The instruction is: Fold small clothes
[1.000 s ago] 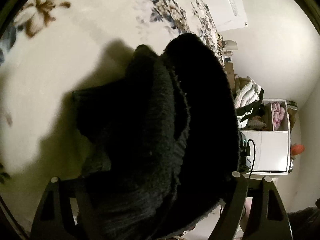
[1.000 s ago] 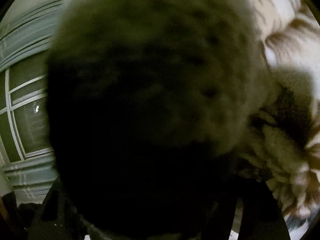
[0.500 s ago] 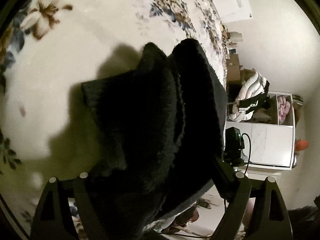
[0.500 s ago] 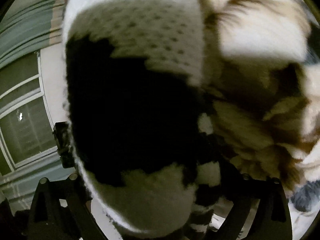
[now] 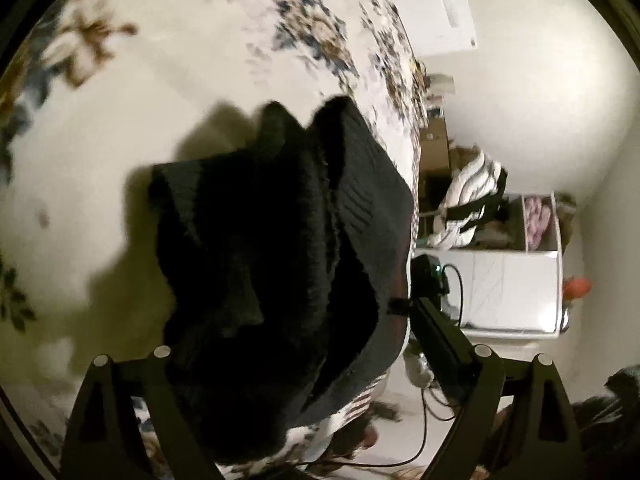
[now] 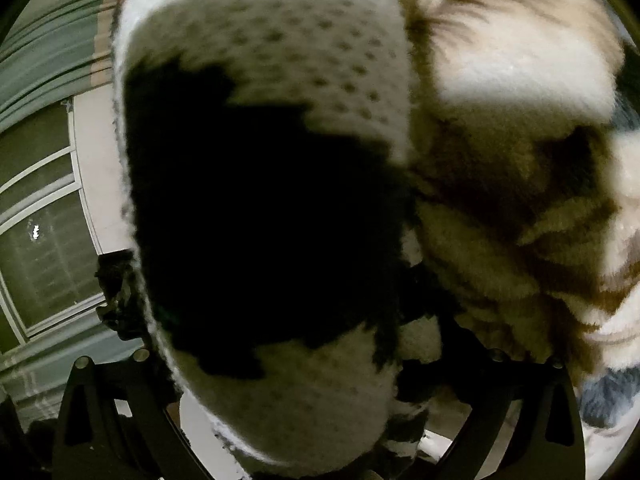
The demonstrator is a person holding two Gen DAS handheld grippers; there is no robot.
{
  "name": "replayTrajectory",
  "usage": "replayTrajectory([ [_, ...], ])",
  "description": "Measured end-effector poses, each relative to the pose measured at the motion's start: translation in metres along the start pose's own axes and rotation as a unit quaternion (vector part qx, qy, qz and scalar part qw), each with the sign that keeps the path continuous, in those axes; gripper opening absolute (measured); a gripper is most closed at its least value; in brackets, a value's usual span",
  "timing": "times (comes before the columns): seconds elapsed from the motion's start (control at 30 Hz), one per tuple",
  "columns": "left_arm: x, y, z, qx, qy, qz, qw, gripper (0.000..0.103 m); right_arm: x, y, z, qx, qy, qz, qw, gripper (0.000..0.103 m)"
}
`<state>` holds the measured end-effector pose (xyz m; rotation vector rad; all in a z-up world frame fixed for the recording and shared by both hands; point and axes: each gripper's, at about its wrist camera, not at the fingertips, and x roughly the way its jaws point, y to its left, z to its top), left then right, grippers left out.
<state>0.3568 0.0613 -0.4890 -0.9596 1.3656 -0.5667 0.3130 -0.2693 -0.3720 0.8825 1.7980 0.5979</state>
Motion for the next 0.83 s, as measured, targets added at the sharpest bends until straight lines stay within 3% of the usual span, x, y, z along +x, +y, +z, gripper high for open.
replayTrajectory([
  [0.07, 0.007, -0.009, -0.001, 0.028, 0.012, 0.03, 0.9991, 0.092, 0.006, -0.003, -0.001, 0.0, 0.001, -0.003, 1.0, 0.103],
  [0.17, 0.029, -0.017, -0.001, 0.077, 0.047, 0.107, 0.9902, 0.092, 0.017, 0.006, 0.008, -0.001, 0.003, -0.005, 1.0, 0.103],
  [0.3, 0.053, 0.006, 0.004, 0.064, 0.067, 0.143, 0.9854, 0.092, 0.023, 0.015, 0.019, -0.01, 0.01, -0.012, 1.0, 0.103],
  [0.47, 0.058, 0.048, 0.007, 0.011, 0.066, 0.085, 0.9941, 0.101, 0.024, 0.027, 0.029, -0.007, 0.024, -0.007, 1.0, 0.103],
  [0.63, 0.061, 0.048, 0.011, -0.01, 0.048, 0.062, 0.9969, 0.102, 0.034, 0.033, 0.045, 0.017, 0.045, 0.035, 0.998, 0.103],
  [0.73, 0.055, 0.035, 0.011, -0.011, 0.015, 0.004, 0.9998, 0.101, 0.034, 0.05, 0.049, 0.006, 0.027, 0.057, 0.998, 0.103],
  [0.83, 0.055, 0.011, 0.011, 0.035, 0.018, 0.03, 0.9988, 0.095, 0.032, 0.077, 0.047, 0.0, 0.0, 0.099, 0.995, 0.084],
])
